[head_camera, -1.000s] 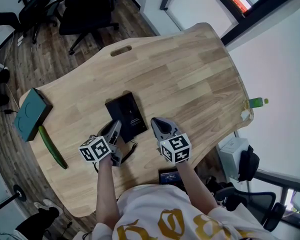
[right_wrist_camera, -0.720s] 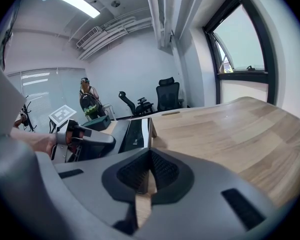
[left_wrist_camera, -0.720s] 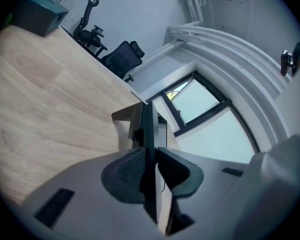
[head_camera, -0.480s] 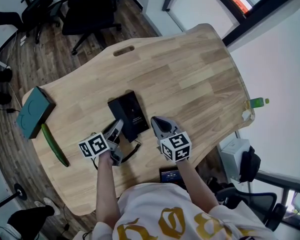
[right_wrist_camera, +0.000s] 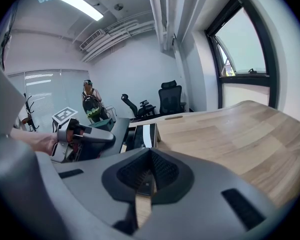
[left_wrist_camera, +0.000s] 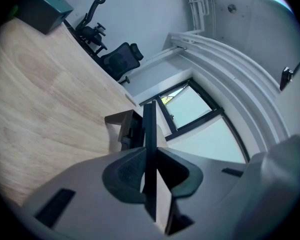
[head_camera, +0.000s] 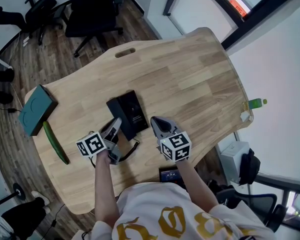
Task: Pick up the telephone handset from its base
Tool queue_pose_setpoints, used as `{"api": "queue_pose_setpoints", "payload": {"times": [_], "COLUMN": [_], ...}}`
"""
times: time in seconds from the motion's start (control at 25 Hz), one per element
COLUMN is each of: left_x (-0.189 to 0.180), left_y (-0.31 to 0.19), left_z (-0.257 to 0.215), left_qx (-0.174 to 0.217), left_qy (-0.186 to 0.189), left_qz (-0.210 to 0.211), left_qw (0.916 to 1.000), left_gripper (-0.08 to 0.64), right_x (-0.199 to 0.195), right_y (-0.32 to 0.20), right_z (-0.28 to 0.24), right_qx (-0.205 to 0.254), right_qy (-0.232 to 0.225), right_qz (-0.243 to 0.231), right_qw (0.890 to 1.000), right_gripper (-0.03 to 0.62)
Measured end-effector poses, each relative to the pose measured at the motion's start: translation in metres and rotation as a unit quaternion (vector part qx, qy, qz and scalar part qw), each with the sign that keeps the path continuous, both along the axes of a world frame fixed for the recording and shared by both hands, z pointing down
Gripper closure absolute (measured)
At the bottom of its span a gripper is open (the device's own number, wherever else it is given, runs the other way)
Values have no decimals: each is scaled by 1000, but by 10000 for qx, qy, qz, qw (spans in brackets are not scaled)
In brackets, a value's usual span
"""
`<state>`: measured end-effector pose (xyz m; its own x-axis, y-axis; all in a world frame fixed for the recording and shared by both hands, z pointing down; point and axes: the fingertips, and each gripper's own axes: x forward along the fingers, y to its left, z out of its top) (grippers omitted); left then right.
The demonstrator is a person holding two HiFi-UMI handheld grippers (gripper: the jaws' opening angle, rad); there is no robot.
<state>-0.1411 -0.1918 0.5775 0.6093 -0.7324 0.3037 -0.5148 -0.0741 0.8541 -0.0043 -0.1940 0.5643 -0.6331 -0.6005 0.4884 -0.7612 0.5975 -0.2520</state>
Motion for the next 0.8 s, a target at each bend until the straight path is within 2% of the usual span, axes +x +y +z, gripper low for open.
{"api": "queue_pose_setpoints", "payload": {"times": [0.24, 0.64, 0.8], "left_x": [11, 25, 25], "left_y": [6, 34, 46], "left_z": [-8, -55, -68], "left_qx": [243, 754, 923], "left_qy": [-187, -1, -117], "left_qz": [246, 411, 455], "left_qw": [9992, 9963, 9946], "left_gripper": [488, 488, 488], "right_x": [1, 12, 19], "right_y": [3, 12, 17], "right_z": [-13, -46, -62], "right_qx": [164, 551, 732], "right_qy": [-23, -69, -137], "right_qz": [59, 276, 350], "right_qw": [9998, 9981, 9966], "right_gripper": [588, 588, 588]}}
